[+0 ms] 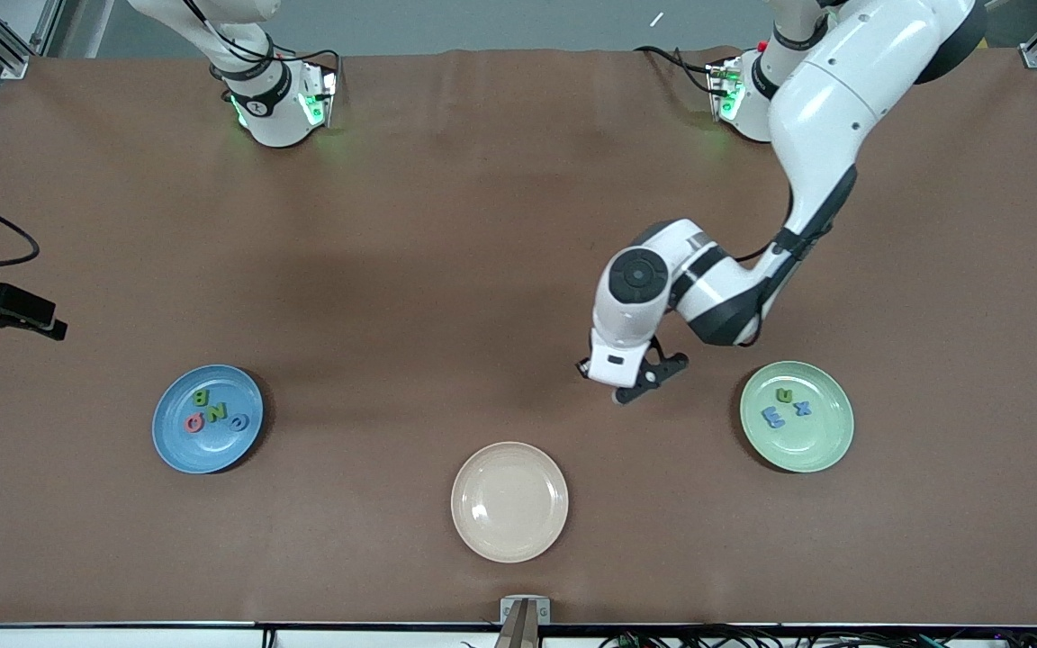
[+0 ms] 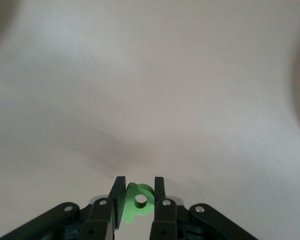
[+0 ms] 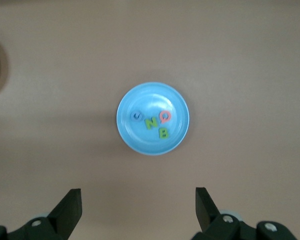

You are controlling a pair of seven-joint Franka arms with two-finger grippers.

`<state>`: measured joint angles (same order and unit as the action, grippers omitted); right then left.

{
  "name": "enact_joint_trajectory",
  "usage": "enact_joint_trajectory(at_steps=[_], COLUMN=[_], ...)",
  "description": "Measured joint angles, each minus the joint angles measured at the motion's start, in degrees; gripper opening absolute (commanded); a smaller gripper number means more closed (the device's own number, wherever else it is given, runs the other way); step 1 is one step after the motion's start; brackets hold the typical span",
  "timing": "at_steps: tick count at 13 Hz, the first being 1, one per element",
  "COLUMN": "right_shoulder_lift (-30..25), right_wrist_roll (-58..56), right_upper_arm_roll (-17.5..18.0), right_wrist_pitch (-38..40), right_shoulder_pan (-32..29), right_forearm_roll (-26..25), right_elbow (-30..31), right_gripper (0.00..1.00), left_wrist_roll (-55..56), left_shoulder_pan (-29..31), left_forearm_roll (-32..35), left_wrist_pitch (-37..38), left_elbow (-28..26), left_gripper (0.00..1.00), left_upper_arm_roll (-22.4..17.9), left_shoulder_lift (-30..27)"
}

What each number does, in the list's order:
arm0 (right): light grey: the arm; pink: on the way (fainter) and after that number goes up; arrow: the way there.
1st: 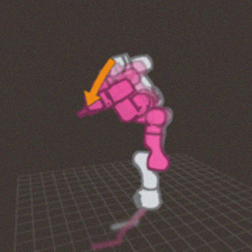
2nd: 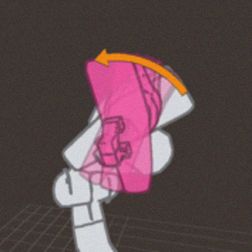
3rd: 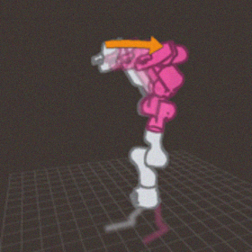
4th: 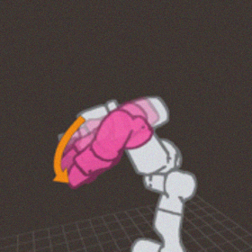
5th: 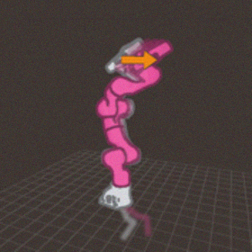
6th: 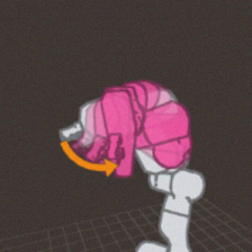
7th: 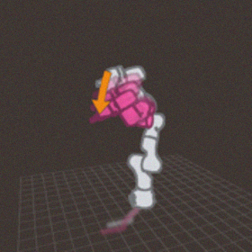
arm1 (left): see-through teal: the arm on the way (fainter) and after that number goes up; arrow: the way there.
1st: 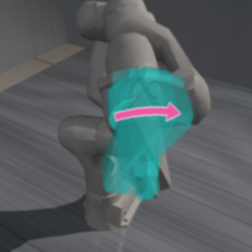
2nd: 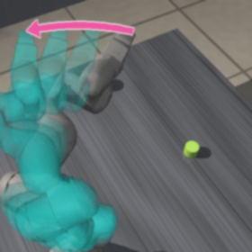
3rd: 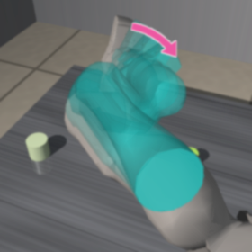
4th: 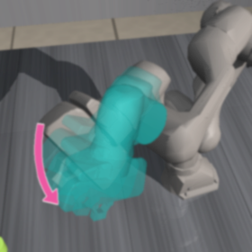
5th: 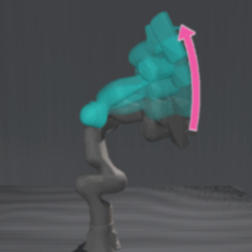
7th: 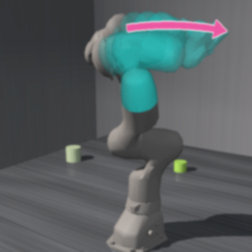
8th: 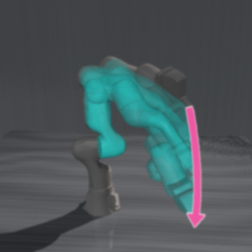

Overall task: Sort uppercase to blue plate, lowercase to green plate
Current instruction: 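Carry green p to the green plate with the left gripper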

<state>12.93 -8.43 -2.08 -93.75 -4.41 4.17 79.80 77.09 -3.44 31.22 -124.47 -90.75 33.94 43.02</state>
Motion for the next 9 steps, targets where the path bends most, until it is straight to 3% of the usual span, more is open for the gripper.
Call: enact_joint_trajectory(at_steps=[9], right_shoulder_lift=[-6.91], right_wrist_roll=[0.01], right_upper_arm_roll=[0.87], right_wrist_pitch=[1.44], right_shoulder_pan=[0.44], right_forearm_roll=[-0.10], right_elbow=[3.69], right_gripper=[1.00], left_wrist_roll=[-29.22], left_shoulder_pan=[16.25], left_forearm_roll=[0.13], left_wrist_pitch=[8.51], left_elbow=[1.11], left_gripper=[0.03], left_upper_arm_roll=[-0.13], left_shoulder_lift=[-2.56])
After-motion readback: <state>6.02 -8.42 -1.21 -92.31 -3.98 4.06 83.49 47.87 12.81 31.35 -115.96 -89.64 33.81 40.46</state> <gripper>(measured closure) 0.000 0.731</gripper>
